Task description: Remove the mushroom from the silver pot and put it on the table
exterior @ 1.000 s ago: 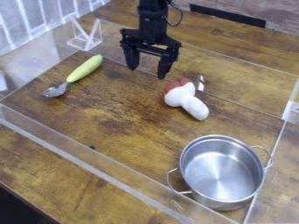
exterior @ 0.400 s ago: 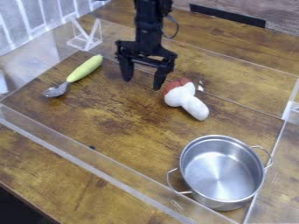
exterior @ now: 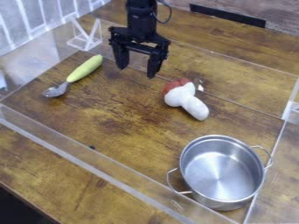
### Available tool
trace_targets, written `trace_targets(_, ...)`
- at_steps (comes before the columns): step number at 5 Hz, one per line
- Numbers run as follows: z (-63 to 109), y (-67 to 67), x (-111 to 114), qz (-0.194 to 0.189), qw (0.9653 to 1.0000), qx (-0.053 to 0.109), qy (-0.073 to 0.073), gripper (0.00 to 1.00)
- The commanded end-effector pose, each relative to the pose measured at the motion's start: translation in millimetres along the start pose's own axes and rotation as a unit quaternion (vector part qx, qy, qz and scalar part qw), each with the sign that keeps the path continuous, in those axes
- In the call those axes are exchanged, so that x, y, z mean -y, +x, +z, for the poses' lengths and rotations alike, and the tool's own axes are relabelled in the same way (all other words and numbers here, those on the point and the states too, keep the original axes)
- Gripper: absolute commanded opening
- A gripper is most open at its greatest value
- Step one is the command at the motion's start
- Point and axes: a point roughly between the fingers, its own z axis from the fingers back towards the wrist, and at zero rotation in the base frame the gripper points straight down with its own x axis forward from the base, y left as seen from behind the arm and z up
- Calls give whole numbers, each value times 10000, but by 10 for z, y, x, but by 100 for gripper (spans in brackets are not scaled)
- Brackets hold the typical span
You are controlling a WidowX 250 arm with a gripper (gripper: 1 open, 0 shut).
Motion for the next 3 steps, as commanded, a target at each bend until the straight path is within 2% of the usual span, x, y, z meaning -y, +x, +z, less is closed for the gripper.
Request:
trace_targets(1,441,52,-116,-139,9984,555,-24,100)
trace_targets(2,385,23,-123,-319,9979,553,-53,100)
trace_targets(3,413,35,-181,-194,9984,525,-49,100)
